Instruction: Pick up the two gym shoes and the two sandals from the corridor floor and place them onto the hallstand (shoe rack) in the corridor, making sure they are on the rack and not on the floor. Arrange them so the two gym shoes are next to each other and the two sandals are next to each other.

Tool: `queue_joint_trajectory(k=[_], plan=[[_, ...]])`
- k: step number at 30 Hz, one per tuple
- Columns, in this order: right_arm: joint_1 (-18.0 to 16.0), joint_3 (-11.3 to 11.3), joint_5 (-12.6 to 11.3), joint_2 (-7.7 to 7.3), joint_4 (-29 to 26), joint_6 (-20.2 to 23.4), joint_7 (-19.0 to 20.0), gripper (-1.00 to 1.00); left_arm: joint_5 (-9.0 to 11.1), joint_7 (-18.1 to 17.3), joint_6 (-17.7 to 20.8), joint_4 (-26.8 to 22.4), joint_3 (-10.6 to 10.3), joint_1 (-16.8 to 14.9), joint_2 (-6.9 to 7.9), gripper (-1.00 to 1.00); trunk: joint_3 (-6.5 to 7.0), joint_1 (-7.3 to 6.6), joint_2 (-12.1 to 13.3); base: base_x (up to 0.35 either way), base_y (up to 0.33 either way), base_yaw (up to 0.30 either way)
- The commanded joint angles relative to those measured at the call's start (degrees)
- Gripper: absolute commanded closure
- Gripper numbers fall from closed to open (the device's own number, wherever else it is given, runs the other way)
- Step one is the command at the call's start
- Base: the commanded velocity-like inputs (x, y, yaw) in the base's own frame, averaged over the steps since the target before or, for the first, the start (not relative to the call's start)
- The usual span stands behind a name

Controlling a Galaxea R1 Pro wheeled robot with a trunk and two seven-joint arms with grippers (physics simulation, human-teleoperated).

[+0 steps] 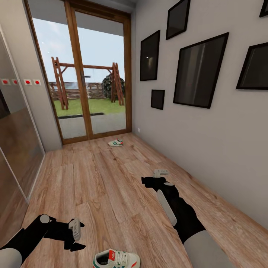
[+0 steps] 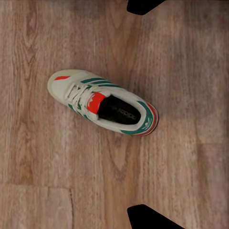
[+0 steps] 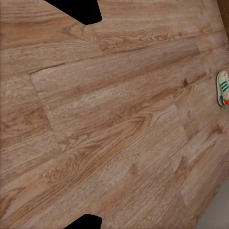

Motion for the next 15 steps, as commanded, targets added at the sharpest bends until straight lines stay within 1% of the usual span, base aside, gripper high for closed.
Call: queue_joint_trajectory(k=[1, 5, 12, 15], plan=[[0.0, 0.1, -0.6, -0.02, -0.2, 0.2, -0.5, -1.0, -0.4, 0.0, -0.4, -0.1, -0.1, 0.0, -0.03, -1.0, -0.06, -0.01, 0.0, 0.0, 0.0, 0.0], [0.0, 0.1, -0.6, -0.02, -0.3, 0.2, -0.5, -1.0, -0.5, 0.0, -0.4, -0.1, -0.1, 0.0, -0.05, -1.0, -0.06, -0.01, 0.0, 0.044, 0.028, 0.0], [0.0, 0.1, -0.6, -0.02, -0.3, 0.2, -0.5, -1.0, -0.5, 0.0, -0.4, -0.1, -0.1, 0.0, -0.06, -1.0, -0.06, -0.01, 0.0, 0.176, 0.158, 0.0], [0.0, 0.1, -0.6, -0.02, -0.3, 0.2, -0.5, -1.0, -0.5, 0.0, -0.3, -0.2, -0.1, 0.0, -0.07, -1.0, -0.06, -0.01, 0.0, 0.082, 0.076, 0.0]])
